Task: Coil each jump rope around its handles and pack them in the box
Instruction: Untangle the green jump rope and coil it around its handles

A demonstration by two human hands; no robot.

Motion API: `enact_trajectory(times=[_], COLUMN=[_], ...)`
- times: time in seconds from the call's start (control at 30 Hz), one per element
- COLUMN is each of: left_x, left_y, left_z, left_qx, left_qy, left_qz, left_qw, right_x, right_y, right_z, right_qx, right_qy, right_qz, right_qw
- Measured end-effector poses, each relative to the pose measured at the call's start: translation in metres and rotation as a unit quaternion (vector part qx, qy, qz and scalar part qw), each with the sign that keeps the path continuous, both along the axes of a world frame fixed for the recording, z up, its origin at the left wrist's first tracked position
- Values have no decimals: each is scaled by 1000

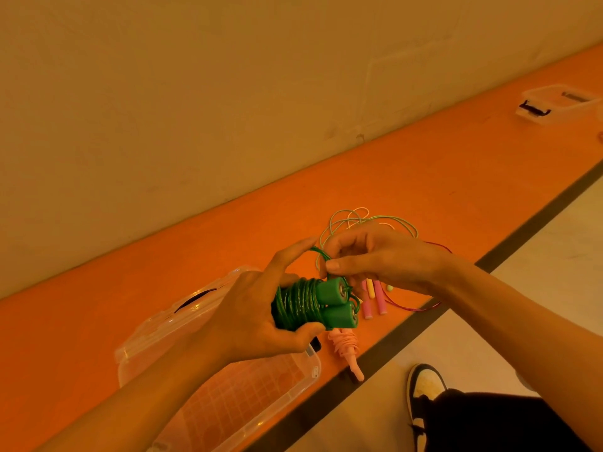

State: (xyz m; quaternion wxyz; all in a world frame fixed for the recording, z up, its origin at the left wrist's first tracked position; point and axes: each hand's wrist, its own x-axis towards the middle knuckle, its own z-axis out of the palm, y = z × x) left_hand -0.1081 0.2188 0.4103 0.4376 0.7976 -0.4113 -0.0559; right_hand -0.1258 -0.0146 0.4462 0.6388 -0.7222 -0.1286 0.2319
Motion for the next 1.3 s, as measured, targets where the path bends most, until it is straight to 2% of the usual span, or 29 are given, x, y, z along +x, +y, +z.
enact_trajectory(times=[0.13,0.3,0.43,0.57,0.77,0.97,1.2,1.3], left_x=[0,-2,0,2,-1,4,7,6], left_y=[0,0,-1,0,-2,0,3,1], left_z=[0,3,0,0,0,1,5,8], left_qx=[-15,-67,-49,-53,-87,-126,-106,-97], left_qy=[29,119,106,100,145,182,165,164], left_qz=[10,4,1,8,17,24,-6,-17], left_qw=[999,991,993,994,986,975,981,981], right_x=[-1,-1,-2,-4,-3,-2,-5,-6], right_y=[0,-1,-5,-10,-13,-5,-1,0], right_z=[4,13,10,10,7,7,0,0], right_qx=[-18,-49,-45,4,0,-51,20,25], right_qy=[-27,-66,-45,-8,-18,-137,-50,-47], right_qz=[-30,-7,9,27,51,20,-23,-12], right_qw=[999,997,998,1000,999,989,998,998])
